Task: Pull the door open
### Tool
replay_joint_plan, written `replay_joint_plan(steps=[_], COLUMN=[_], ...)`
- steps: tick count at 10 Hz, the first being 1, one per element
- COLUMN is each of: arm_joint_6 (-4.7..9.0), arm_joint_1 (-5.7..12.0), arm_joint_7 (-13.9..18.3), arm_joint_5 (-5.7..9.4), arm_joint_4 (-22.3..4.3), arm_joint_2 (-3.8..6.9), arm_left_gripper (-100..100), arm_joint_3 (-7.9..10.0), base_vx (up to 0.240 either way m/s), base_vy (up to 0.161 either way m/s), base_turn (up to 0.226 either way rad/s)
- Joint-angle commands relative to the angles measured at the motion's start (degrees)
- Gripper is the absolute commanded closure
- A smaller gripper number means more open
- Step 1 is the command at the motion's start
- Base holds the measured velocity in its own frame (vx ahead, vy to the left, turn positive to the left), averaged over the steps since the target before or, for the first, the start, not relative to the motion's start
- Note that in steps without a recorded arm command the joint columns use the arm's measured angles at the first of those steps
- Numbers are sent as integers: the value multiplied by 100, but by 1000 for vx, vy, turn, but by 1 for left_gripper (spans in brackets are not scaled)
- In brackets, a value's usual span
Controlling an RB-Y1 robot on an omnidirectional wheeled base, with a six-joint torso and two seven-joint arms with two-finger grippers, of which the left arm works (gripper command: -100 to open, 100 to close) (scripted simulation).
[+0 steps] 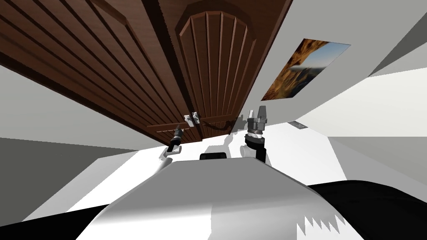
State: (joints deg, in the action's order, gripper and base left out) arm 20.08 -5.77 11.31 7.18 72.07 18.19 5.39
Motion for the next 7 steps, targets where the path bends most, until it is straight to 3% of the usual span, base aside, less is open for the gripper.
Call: replay_joint_plan(steps=[1, 4, 7], arm_joint_6=[-30, -25, -5], arm_joint_1=[-13, 48, 228], arm_joint_7=[-31, -62, -76], arm_joint_5=[19, 16, -11], arm_joint_4=[-159, -242, -203], arm_joint_2=[66, 52, -45], arm_left_gripper=[-100, -100, -100], arm_joint_3=[167, 222, 101], base_vx=[23, 136, 210], base_vy=[150, 81, -52], base_turn=[197, -12, -127])
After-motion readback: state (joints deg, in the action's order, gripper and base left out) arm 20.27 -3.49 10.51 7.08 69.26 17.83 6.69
